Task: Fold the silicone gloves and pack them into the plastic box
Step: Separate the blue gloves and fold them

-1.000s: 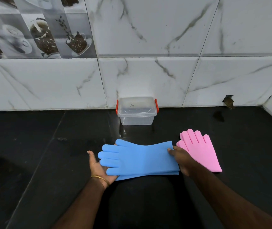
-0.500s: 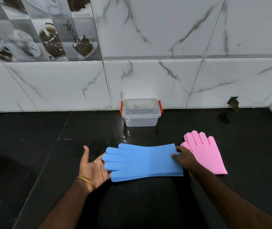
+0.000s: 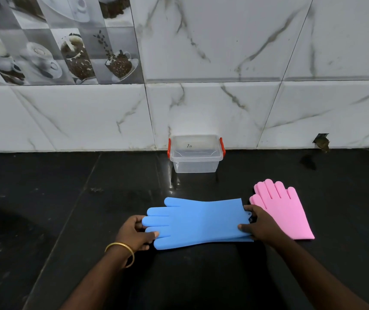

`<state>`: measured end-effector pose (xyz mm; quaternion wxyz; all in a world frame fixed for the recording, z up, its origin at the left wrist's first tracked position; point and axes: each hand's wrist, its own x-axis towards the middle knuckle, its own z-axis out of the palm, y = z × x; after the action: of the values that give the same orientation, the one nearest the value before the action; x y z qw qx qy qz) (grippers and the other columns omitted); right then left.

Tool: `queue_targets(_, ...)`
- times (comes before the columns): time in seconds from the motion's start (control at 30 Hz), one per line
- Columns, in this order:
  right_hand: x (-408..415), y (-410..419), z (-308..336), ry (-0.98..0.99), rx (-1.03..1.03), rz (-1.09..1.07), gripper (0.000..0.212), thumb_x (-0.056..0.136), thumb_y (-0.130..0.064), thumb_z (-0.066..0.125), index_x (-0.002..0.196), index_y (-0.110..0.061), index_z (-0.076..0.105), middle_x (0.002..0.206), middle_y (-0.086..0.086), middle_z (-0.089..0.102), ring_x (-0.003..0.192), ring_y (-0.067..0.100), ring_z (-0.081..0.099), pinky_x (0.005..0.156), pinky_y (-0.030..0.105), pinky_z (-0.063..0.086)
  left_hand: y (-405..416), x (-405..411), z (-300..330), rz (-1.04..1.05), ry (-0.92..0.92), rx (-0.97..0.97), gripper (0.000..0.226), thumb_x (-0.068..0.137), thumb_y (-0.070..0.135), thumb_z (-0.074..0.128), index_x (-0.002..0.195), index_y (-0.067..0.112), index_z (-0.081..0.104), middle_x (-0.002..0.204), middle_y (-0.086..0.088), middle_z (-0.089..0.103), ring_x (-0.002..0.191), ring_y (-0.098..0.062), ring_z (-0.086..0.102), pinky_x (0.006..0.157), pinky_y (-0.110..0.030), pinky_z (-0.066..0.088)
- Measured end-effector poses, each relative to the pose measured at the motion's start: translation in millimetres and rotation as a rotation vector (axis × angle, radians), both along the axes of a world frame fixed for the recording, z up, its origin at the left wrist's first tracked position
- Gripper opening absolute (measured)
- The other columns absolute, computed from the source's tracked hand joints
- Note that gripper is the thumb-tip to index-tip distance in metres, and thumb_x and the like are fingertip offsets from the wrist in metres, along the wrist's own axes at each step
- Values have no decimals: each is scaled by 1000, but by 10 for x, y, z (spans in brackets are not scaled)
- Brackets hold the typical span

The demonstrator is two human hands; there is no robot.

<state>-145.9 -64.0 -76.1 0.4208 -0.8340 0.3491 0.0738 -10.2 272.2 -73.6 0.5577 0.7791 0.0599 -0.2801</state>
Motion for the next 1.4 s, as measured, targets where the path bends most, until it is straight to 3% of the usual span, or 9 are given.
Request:
queue_targets(0.13,-55,34,27,37,-125,33,81,71,-24,86,140,-15,45,125,3,57,100,12,55,81,24,51,-8,-39,16,-43,-143,162,56,65,13,86,113,15,57,105,-5,66,87,-23,68,74,-41,60)
queue_targets(0.23,-129,87,55,55,-239,14,92,64,-29,90,142,-16,42,133,5,55,114,17,57,96,32,50,-68,-136,23,-133,-601,446,70,66,31,85,126,13,54,118,-8,56,106,-25,57,93,-39,49)
queue_targets(0.33,-208,129,41,68,-268,-10,92,65,-32,89,142,-17,42,129,3,60,113,17,59,93,32,52,-310,-343,46,-455,-898,441,48,71,43,77,113,22,65,110,2,59,100,-20,55,89,-33,46)
queue_targets(0.47,-309,147,-14,96,-159,-88,74,71,-39,84,132,-17,49,107,-2,65,96,12,61,84,30,53,-721,-509,-31,-798,-941,392,46,81,51,59,121,28,61,121,8,56,112,-14,49,96,-30,42)
queue_targets(0.7,-315,256,-122,36,-108,-252,45,79,-42,76,112,-16,61,103,-4,63,94,13,61,85,33,53,-1345,-616,-177,-1106,-1081,625,48,92,38,50,137,21,45,138,-1,46,123,-24,44,98,-38,40)
queue_targets(1.03,-305,308,-159,-87,-13,-388,18,79,-31,78,77,-18,66,80,-3,68,78,13,65,80,41,58,-1598,-656,-174,-1030,-1039,553,28,93,29,45,113,21,63,115,-3,61,106,-26,54,84,-35,47)
queue_targets(1.23,-304,371,-113,-200,106,-546,26,80,-39,76,90,-25,57,90,-5,62,81,14,62,64,32,58,-1543,-641,-154,-805,-1033,313,26,94,33,46,109,25,66,112,5,63,102,-13,55,87,-27,48)
queue_targets(1.3,-319,370,-92,-209,190,-569,26,81,-31,77,94,-24,56,93,-2,62,81,16,65,51,25,54,-1518,-655,-185,-830,-1040,320,28,95,34,46,112,26,65,115,6,62,104,-12,54,89,-27,46)
queue_targets(1.4,-350,363,-116,-209,223,-547,28,80,-8,74,101,-18,59,96,4,64,82,19,67,51,25,56,-1486,-675,-257,-958,-1080,393,31,94,37,46,117,27,65,119,5,63,109,-15,53,92,-29,42)
